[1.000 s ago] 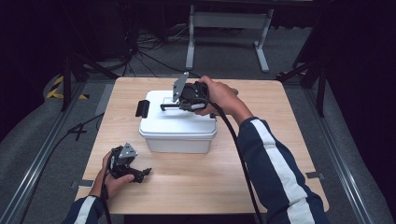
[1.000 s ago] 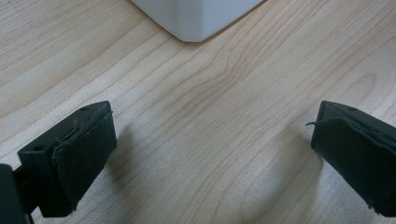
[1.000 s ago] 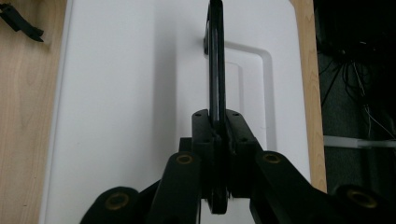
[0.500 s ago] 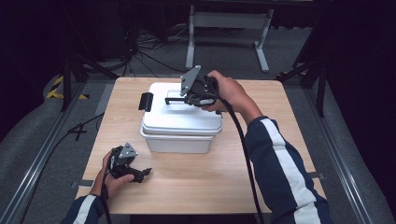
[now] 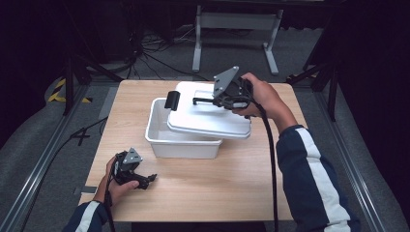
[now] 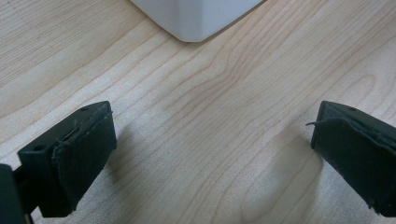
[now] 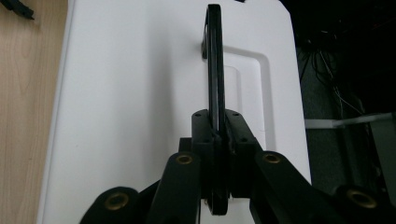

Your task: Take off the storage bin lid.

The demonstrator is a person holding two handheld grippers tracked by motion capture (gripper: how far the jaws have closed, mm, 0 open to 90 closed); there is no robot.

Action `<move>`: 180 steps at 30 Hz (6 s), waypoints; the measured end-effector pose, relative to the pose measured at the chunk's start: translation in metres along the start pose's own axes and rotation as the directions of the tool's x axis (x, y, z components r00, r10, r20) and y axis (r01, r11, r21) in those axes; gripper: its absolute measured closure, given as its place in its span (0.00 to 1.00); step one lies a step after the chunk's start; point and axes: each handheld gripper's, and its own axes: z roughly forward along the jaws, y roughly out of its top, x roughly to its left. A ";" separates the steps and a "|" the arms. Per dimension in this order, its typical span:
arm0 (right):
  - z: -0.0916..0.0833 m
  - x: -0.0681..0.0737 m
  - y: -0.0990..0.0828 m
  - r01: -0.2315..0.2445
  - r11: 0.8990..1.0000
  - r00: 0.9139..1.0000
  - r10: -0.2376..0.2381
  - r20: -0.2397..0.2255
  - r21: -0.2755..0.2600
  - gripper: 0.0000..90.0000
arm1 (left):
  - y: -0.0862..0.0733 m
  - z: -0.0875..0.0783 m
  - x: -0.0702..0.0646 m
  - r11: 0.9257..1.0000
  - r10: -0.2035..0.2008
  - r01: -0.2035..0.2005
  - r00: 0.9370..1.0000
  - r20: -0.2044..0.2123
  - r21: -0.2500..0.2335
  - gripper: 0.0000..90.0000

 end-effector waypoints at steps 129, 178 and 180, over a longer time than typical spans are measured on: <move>0.021 0.023 -0.222 -0.331 0.939 0.943 0.332 -0.004 0.090 0.94 | 0.000 0.000 -0.001 1.000 -0.001 0.001 1.000 -0.010 -0.006 0.01; 0.035 0.026 -0.239 -0.427 0.901 0.904 0.427 0.011 0.077 0.82 | 0.000 0.000 -0.001 1.000 -0.001 0.001 1.000 -0.010 -0.005 0.01; 0.034 0.027 -0.238 -0.438 0.896 0.899 0.438 0.020 0.072 0.80 | -0.001 0.000 -0.001 1.000 -0.001 0.001 1.000 -0.010 -0.006 0.01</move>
